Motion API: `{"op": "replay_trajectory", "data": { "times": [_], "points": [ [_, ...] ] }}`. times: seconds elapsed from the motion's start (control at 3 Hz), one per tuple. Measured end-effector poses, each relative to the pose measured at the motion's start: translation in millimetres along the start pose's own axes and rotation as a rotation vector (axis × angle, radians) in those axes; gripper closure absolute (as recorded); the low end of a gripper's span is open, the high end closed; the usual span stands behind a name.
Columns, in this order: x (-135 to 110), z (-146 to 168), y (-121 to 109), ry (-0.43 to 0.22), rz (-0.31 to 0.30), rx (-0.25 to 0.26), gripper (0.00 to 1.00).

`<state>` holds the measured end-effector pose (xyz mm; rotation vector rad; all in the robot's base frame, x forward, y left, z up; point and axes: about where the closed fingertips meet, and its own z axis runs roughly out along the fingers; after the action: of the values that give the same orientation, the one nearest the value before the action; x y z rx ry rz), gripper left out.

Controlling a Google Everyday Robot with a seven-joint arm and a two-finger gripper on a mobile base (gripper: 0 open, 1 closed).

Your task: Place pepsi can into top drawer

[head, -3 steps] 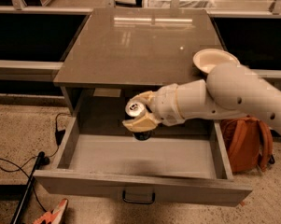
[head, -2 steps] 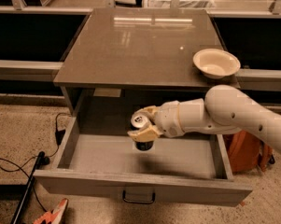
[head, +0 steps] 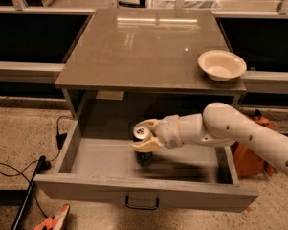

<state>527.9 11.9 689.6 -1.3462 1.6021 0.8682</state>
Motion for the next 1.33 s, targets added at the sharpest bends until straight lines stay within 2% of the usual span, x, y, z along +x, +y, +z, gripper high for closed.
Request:
{"op": "replay_trajectory", "data": {
  "times": [0.33, 1.0, 1.33],
  "points": [
    [10.3, 7.5, 2.4, -0.013, -0.047, -0.016, 0.59],
    [10.5, 8.1, 2.6, -0.014, -0.051, -0.018, 0.13],
    [8.8, 7.2, 5.1, -0.008, -0.058, -0.025, 0.00]
  ]
}}
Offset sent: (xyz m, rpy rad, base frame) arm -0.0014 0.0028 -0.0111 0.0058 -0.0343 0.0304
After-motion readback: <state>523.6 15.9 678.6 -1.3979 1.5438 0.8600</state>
